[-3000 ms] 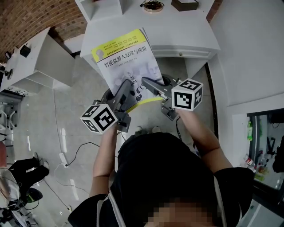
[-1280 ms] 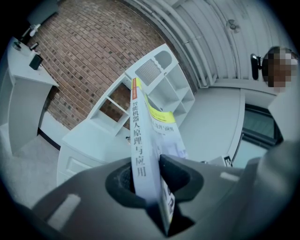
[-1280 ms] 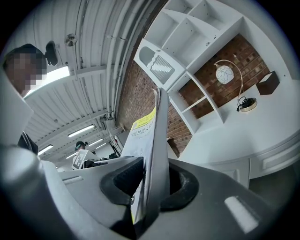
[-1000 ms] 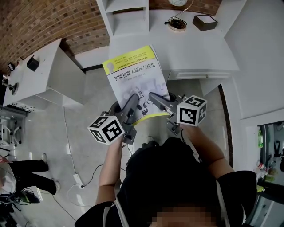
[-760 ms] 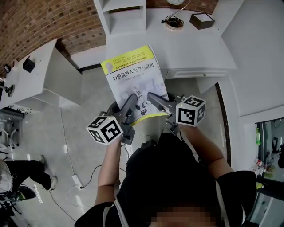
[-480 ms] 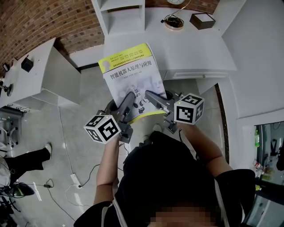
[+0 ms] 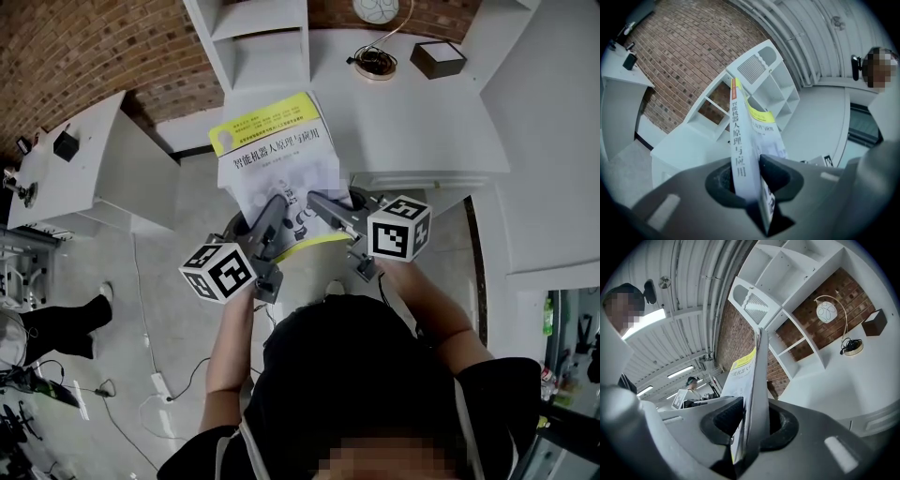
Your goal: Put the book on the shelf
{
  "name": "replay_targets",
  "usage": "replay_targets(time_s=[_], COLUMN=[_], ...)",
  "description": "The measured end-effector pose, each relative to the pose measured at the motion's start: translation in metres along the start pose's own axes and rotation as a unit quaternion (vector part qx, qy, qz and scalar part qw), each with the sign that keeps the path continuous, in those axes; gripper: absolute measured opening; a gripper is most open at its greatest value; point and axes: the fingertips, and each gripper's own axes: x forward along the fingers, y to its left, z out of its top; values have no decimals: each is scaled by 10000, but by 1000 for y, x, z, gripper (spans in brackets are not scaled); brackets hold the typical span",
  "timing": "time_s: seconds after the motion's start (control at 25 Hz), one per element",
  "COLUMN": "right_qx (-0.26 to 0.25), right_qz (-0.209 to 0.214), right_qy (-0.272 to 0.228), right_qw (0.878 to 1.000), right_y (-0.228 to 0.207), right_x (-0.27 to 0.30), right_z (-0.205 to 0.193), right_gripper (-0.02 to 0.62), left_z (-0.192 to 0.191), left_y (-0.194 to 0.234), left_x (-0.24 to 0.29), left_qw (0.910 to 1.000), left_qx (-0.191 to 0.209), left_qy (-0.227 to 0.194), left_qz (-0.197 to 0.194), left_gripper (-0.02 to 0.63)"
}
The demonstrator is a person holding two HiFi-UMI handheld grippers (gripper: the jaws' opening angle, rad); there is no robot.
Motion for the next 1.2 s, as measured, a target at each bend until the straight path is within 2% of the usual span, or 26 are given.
replay_targets(time_s=[0.16,0.4,0.8,1.2], right_qx=[-45,-62,46,36], right_qz=[83,120,142,-112], right_qy=[16,-60,36,-122], right_qw=[10000,9999,9999,9999], right_y=[-40,-68,-89,-110], right_x=[6,6,19,62], right_z=[31,48,57,84], right_gripper=[86,86,86,86], left_z=[17,24,32,68], left_y=[6,8,23,61], left_x=[46,78,99,125], left_qw=[9999,9998,9997,9999], left_qx=[11,88,2,63], left_qy=[-95,-118,-47,90], left_qz=[115,121,220,-51], left_gripper=[94,94,94,94])
